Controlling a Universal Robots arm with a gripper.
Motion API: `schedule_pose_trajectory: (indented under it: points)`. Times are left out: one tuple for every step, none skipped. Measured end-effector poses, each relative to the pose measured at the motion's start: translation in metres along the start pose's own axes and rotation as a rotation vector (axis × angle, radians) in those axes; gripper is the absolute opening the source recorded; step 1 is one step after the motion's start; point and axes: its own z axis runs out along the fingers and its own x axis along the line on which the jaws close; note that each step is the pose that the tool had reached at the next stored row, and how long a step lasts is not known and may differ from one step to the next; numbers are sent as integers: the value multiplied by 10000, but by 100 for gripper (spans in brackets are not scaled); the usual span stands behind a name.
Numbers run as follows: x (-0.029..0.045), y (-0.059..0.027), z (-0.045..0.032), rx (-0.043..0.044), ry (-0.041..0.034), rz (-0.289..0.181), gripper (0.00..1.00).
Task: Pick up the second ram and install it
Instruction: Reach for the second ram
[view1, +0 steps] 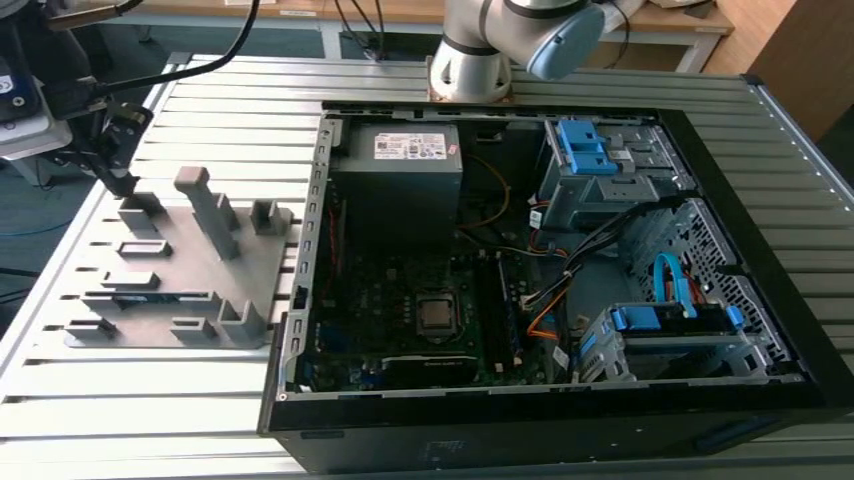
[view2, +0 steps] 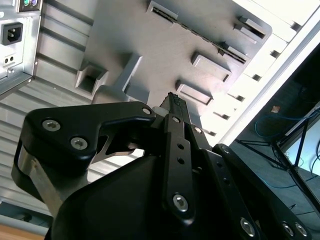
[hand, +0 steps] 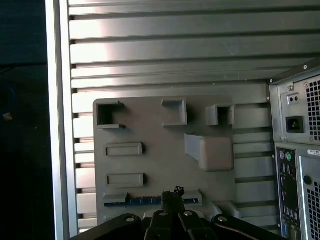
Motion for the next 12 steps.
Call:
schedule_pose_trajectory:
  points:
    - [3, -1, 10, 0, 0, -1, 10]
    - [6, -1, 19, 0, 0, 0, 10]
    - [10, -2, 29, -1, 0, 0, 10]
    - [12, -3, 38, -1, 0, 0, 10]
    - [15, -3, 48, 0, 0, -1, 10]
    - [17, -4, 59, 0, 0, 0, 10]
    - [20, -5, 70, 0, 0, 0, 10]
    - [22, -5, 82, 0, 0, -1, 10]
    - [24, -6, 93, 0, 0, -1, 10]
    - [26, -6, 105, 0, 0, 0, 10]
    - [29, -7, 115, -1, 0, 0, 10]
    - [31, -8, 125, 0, 0, -1, 10]
